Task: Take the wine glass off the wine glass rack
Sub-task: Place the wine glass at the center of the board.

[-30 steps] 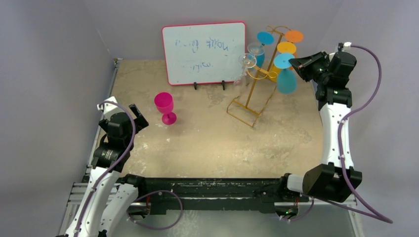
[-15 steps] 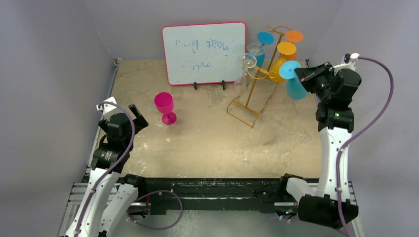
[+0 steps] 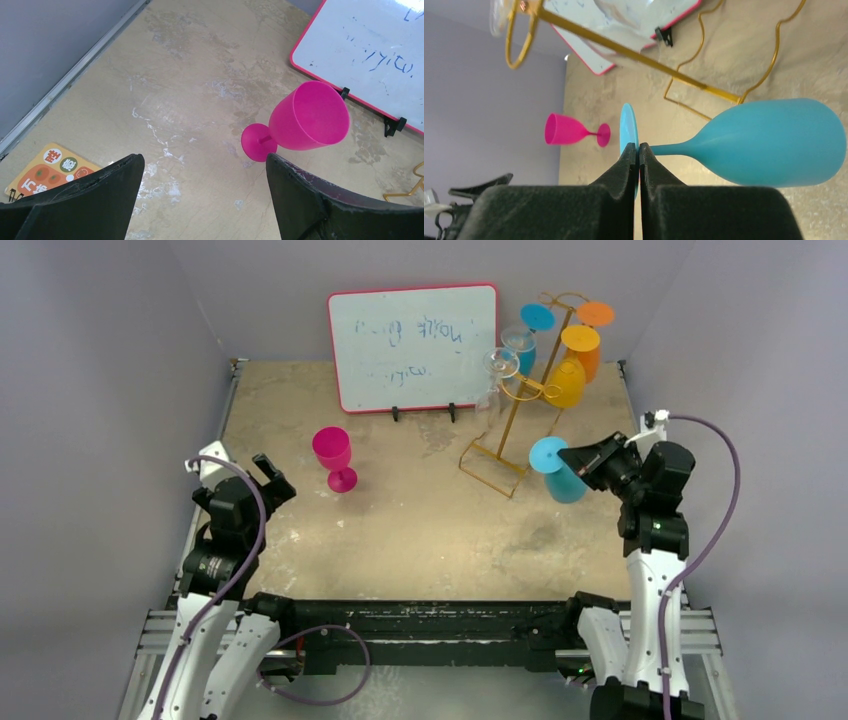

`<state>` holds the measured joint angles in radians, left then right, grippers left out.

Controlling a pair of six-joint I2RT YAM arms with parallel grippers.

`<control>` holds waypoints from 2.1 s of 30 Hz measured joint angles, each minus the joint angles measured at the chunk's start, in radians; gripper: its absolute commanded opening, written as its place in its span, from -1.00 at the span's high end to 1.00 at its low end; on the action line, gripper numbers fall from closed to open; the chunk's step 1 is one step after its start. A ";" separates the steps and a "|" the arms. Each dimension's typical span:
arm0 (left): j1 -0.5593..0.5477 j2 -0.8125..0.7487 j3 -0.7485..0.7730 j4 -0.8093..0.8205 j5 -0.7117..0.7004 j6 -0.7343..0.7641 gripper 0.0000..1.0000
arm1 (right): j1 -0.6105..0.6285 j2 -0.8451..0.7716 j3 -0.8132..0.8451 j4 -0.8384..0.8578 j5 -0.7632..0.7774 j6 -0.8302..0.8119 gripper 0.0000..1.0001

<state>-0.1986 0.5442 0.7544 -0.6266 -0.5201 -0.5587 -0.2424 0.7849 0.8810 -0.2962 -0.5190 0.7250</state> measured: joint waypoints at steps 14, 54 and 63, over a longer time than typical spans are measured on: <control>0.000 0.098 0.031 -0.006 0.227 -0.064 -0.51 | 0.000 -0.131 -0.196 -0.008 -0.303 -0.097 1.00; -0.628 0.444 0.042 0.375 0.981 -0.203 0.26 | 0.864 0.123 -0.188 0.410 -0.188 -0.025 1.00; -0.629 0.435 0.035 0.426 0.989 -0.216 0.92 | 0.863 0.123 -0.188 0.406 -0.210 -0.049 1.00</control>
<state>-0.8280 0.9787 0.7891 -0.2001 0.4690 -0.7750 0.6205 0.9077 0.6926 0.1097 -0.7288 0.6758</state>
